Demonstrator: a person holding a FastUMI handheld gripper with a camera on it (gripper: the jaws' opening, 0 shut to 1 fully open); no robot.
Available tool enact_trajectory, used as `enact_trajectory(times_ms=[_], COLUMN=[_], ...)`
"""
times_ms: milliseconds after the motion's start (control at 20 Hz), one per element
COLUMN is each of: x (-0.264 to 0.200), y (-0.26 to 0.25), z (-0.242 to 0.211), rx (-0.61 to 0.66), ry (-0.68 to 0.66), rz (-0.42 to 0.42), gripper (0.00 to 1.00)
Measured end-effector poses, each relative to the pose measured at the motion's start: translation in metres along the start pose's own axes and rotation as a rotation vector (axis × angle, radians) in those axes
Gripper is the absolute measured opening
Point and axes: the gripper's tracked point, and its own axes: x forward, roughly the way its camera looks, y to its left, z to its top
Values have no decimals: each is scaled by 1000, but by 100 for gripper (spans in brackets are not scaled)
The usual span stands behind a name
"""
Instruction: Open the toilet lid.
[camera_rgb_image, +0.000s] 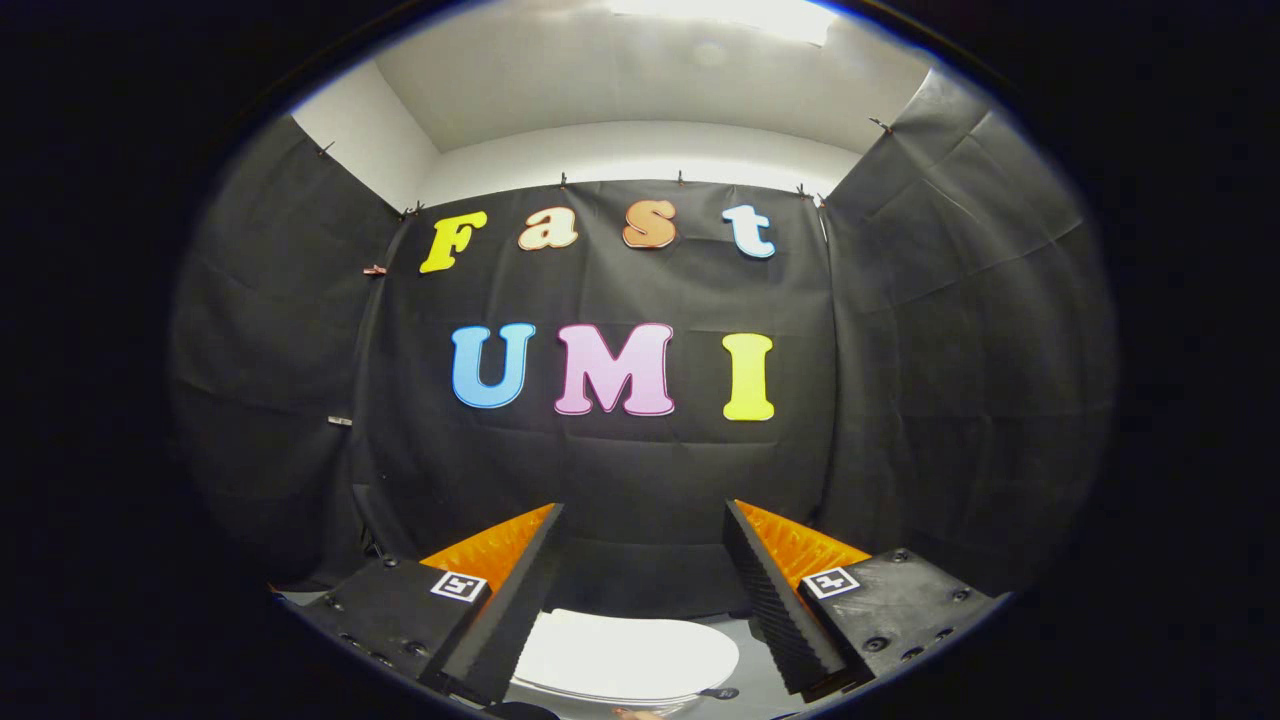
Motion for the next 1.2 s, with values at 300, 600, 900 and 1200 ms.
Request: enact_trajectory(times_ms=[300, 600, 900, 1200], x=[1, 8, 28, 59], y=[0, -6, -36, -92], z=[-1, -11, -38, -91], rx=[15, 25, 75, 208], ry=[1, 12, 53, 129], rz=[-1, -12, -47, -114], gripper=[99, 99, 99, 99])
